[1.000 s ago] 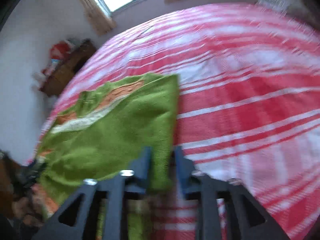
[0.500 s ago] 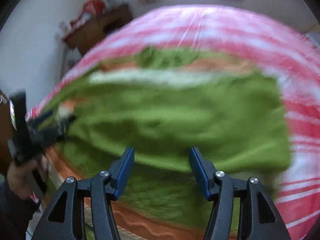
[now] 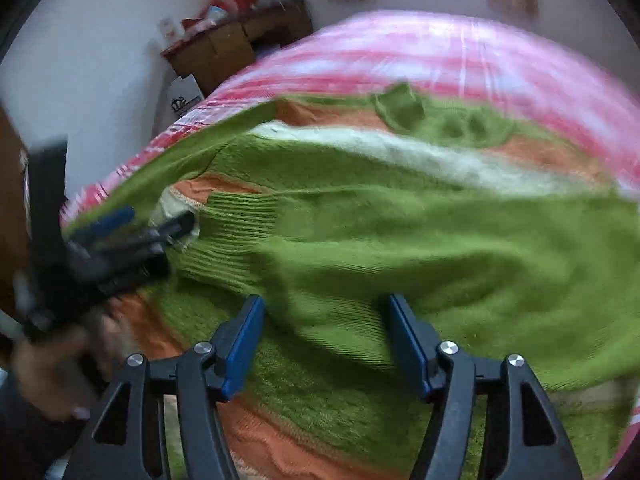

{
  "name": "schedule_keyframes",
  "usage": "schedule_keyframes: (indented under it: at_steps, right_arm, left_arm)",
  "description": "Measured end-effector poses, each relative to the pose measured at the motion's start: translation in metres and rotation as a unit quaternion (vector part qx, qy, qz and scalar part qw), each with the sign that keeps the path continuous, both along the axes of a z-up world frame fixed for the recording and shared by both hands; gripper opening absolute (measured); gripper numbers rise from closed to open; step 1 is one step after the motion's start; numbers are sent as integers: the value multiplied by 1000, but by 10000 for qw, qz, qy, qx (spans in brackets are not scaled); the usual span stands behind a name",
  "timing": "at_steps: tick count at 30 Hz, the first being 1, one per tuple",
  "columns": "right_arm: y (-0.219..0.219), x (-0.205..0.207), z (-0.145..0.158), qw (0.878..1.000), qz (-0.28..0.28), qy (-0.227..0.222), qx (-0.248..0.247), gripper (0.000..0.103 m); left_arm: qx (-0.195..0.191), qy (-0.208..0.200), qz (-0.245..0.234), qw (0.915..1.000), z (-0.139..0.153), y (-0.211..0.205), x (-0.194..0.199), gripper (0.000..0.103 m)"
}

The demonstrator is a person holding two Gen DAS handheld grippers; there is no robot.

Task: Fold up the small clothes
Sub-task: 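Reach the left gripper to the other sleeve cuff and close on it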

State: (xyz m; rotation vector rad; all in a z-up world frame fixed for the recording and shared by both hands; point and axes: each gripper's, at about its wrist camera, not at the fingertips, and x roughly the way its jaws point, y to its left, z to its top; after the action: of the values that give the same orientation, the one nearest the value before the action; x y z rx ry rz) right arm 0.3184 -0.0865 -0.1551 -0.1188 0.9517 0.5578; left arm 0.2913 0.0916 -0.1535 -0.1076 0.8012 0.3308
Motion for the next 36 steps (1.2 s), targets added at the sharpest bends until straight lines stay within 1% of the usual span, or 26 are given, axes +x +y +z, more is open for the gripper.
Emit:
schedule_keyframes:
  at_steps: [2, 4, 5, 7, 8, 9, 10, 11, 12, 16, 19, 23, 25, 29, 33, 34, 36]
  right_arm:
    - [6, -10, 2, 9998, 147, -85, -138, 66]
    - [2, -14, 11, 9997, 170, -111, 151, 65]
    - [-1, -11, 16, 9993, 88, -184, 312, 65]
    - [-3, -2, 20, 9981, -129, -380, 469, 65]
    - [-2, 3, 18, 9981, -166, -332, 486, 65]
    - [1, 8, 11, 9986, -148, -180, 485, 65]
    - [8, 11, 1, 9989, -2, 37, 471, 66]
    - [14, 6, -4, 9993, 96, -110, 351, 67]
    - [20, -1, -5, 9990, 200, -340, 218, 72]
    - [39, -21, -8, 9951, 737, -650, -80, 79]
    - [46, -22, -12, 9939, 803, -701, -271, 83]
    - [44, -22, -14, 9936, 841, -702, -263, 84]
    - [41, -23, -12, 9935, 840, -716, -263, 84]
    - [42, -25, -12, 9932, 837, -752, -291, 84]
    - [43, -26, -12, 9930, 837, -778, -309, 84]
    - [43, -26, -12, 9929, 837, -784, -310, 84]
    - [42, -26, -12, 9929, 833, -792, -299, 84]
  left_arm:
    - [-59, -44, 75, 9999, -1, 4, -3, 103]
    - [-52, -109, 99, 9999, 0, 4, -5, 103]
    - [-16, -145, 122, 9998, 1, 3, -5, 103]
    - [-18, -167, 144, 9998, 3, 4, -8, 103]
    - [-75, -156, 149, 9997, 4, 6, -11, 103]
    - [-133, -158, 160, 9997, 4, 9, -15, 103]
    - [-159, -152, 173, 9996, 5, 12, -21, 103]
    - [-160, -144, 198, 9996, 6, 15, -28, 103]
    - [-158, -157, 192, 9996, 7, 19, -36, 103]
    - [0, -95, 256, 9996, 8, 34, -61, 103]
    - [-7, -36, 449, 9990, 10, 54, -78, 103]
    - [-239, 39, 792, 9966, 12, 85, -94, 103]
    - [-170, 50, 989, 9949, 16, 100, -102, 103]
    - [35, 92, 1161, 9932, 24, 123, -117, 103]
    - [46, 108, 1540, 9880, 32, 161, -133, 103]
    - [2, 115, 1628, 9866, 32, 170, -135, 103]
    - [-255, 125, 1874, 9819, 30, 190, -142, 103]
